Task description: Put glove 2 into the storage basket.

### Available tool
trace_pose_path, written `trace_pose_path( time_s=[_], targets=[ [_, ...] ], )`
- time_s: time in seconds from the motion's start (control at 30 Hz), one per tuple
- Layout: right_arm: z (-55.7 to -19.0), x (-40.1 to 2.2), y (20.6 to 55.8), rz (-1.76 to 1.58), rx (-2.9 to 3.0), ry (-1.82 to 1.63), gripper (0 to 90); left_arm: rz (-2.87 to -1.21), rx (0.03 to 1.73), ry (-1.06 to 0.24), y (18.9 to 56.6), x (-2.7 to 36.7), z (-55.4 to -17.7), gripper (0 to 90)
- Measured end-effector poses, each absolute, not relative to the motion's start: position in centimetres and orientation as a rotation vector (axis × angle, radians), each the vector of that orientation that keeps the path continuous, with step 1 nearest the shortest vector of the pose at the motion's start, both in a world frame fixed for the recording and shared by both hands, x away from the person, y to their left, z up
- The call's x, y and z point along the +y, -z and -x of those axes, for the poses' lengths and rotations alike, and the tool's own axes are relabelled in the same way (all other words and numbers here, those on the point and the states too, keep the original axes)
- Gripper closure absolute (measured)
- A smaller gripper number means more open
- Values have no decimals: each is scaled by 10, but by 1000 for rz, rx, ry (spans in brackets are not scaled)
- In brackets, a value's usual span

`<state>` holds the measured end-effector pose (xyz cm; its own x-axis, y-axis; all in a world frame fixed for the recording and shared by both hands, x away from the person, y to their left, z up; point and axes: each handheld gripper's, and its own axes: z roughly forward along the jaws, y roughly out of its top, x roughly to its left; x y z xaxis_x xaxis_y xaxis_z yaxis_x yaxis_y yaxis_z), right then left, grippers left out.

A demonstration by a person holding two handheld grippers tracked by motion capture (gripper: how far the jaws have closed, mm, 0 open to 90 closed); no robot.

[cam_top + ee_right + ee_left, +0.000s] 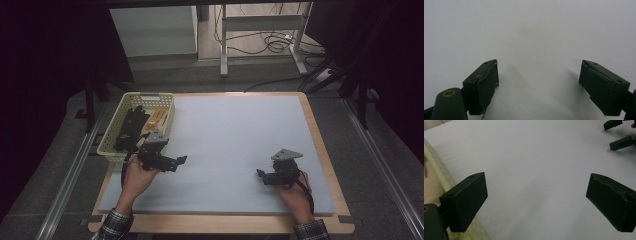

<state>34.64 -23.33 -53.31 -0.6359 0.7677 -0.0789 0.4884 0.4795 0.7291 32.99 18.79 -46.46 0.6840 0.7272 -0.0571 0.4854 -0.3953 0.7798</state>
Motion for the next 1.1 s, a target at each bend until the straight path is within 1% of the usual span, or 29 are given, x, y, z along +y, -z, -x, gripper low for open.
trace_pose_path(
  time_s=[0.6, 1.1],
  targets=[
    [-346, -233, 533, -1047, 2333, -963, 156, -2084, 862, -337, 481, 159, -318, 39],
    [-346, -233, 533, -1046, 2332, -962, 156, -2091, 826, -314, 495, 144, -310, 41]
  ],
)
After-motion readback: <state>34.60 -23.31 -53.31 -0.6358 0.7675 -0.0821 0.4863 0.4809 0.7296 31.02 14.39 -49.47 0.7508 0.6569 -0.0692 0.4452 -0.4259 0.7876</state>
